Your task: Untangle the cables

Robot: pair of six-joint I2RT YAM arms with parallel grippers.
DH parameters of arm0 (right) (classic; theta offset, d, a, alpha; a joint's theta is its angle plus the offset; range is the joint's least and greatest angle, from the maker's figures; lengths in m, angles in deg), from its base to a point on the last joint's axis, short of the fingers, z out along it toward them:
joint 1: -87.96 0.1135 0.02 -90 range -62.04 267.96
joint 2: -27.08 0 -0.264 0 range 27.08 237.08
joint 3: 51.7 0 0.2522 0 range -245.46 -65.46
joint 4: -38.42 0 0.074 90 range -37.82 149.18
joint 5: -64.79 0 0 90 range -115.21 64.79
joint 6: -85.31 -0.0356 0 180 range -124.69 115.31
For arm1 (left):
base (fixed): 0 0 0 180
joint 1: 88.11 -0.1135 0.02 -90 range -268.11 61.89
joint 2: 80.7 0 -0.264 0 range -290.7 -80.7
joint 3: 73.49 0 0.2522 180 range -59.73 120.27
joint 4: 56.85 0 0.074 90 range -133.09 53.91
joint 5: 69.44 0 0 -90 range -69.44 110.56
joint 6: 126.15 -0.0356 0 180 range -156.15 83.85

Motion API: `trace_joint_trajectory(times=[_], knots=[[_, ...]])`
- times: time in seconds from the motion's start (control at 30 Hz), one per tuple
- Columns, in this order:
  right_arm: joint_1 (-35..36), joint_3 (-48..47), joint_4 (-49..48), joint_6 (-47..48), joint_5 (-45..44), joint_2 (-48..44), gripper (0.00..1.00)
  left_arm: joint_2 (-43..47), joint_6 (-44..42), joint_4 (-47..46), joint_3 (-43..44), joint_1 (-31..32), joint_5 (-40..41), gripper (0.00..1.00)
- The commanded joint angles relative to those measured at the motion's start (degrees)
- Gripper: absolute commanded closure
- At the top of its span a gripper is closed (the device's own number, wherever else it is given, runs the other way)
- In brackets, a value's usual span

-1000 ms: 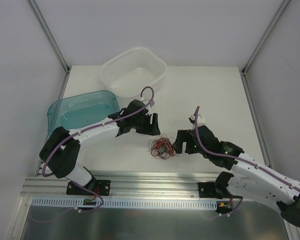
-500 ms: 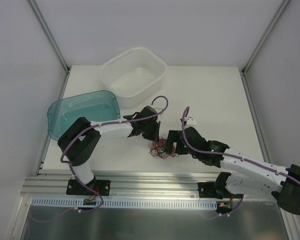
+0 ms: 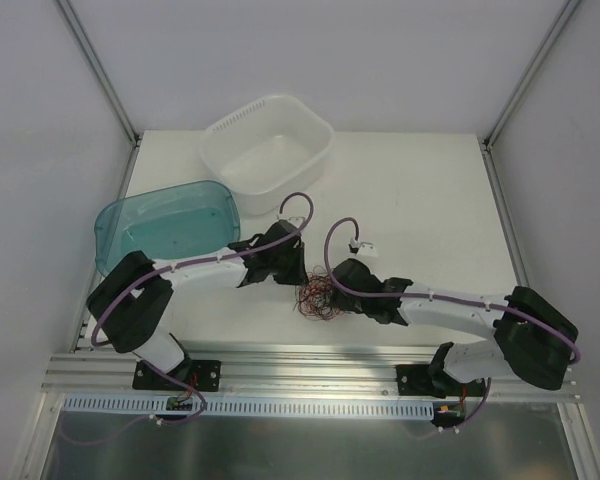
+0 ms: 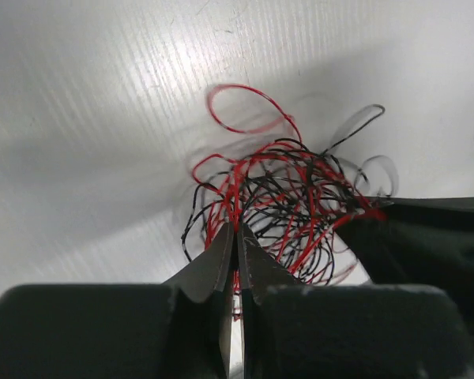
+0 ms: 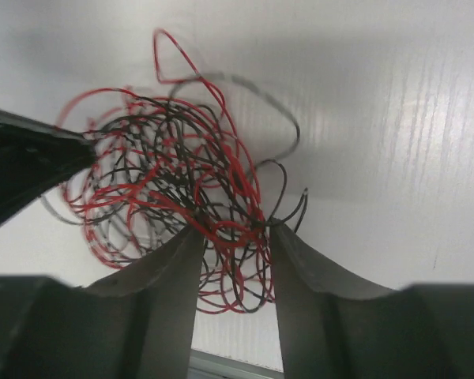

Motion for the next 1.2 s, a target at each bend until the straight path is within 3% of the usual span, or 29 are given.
trace_joint_trajectory(times=[0.0,0.1,0.33,0.5,0.63,0.83,0.9,0.93,0.97,1.0,1.1,1.17], knots=[[-0.1,-2.4,0.4,-2.9,-4.6,2.4,0.83,6.5,4.3,-2.0,-2.2,0.6,3.2,1.0],[-1.0,-2.9,5.3,-2.9,-8.5,-0.7,0.99,10.4,5.0,-1.4,-4.9,0.5,4.1,1.0],[-6.8,-3.4,23.5,-0.3,-17.5,-15.0,0.99,26.9,8.9,3.0,-9.9,-0.3,15.8,1.0],[-10.1,-4.3,26.8,5.7,-17.4,-22.2,0.99,38.4,12.2,3.6,-12.2,-0.4,21.4,1.0],[-11.5,-5.1,31.0,7.3,-17.9,-23.9,0.99,41.4,10.6,4.1,-14.1,-0.4,21.9,1.0],[-19.1,-2.9,34.6,5.5,-14.4,-24.0,0.97,42.3,17.7,6.4,-22.1,-0.4,21.5,1.0],[-20.3,-2.7,34.1,7.6,-11.9,-23.5,0.88,42.1,19.4,7.2,-23.4,-0.4,21.2,1.0],[-20.3,-3.4,34.0,8.7,-10.4,-23.0,0.71,41.7,20.3,7.2,-24.1,-0.4,20.1,1.0],[-20.1,-4.1,34.1,9.7,-9.3,-22.4,0.63,41.1,20.4,7.2,-24.2,-0.4,19.3,1.0],[-19.6,-4.8,33.9,12.7,-8.2,-21.8,0.48,39.5,20.2,7.1,-23.9,-0.4,18.1,1.0],[-13.3,-9.0,33.8,16.8,-8.4,-21.1,0.33,35.4,17.9,7.0,-21.2,-0.4,14.3,1.0],[-7.8,-13.0,33.4,18.5,-8.6,-20.1,0.32,33.7,16.9,7.1,-19.2,-0.3,12.5,1.0]])
